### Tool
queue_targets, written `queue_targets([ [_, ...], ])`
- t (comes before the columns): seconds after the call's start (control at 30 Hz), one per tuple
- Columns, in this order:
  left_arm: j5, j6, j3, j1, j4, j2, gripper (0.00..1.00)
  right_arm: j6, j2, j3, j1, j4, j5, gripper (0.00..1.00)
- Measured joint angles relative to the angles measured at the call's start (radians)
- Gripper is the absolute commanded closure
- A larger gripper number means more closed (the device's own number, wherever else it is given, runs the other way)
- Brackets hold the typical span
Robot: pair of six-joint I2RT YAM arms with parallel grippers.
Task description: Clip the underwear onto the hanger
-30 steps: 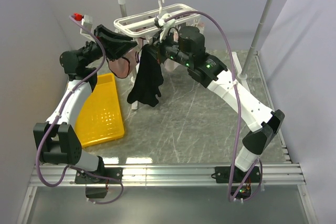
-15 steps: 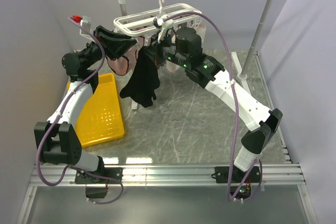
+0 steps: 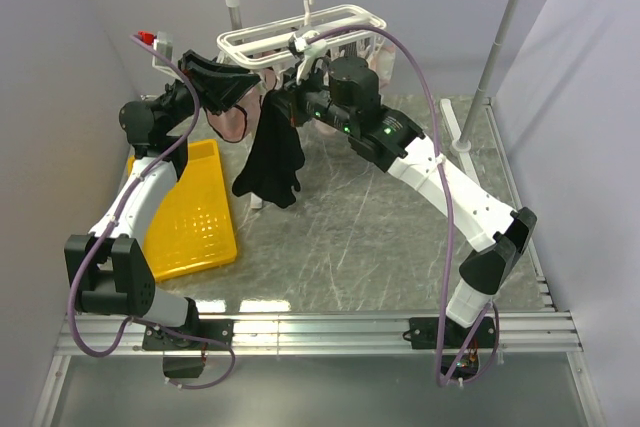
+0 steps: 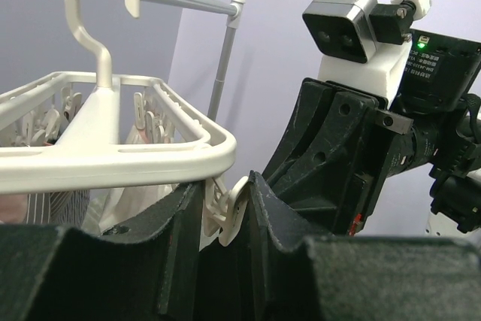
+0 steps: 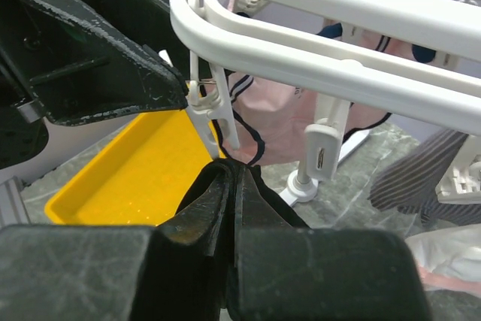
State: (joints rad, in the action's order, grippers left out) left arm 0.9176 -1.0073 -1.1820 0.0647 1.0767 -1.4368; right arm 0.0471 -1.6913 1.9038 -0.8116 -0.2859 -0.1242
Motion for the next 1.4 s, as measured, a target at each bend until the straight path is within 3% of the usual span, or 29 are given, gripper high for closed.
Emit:
queue_targets([
  [1.4,-0.051,0.087,0.0,0.018,-0.074,0.015,1.0,-0.009,-0.016,0.015,-0.08,-0.007,0.299,1.0],
])
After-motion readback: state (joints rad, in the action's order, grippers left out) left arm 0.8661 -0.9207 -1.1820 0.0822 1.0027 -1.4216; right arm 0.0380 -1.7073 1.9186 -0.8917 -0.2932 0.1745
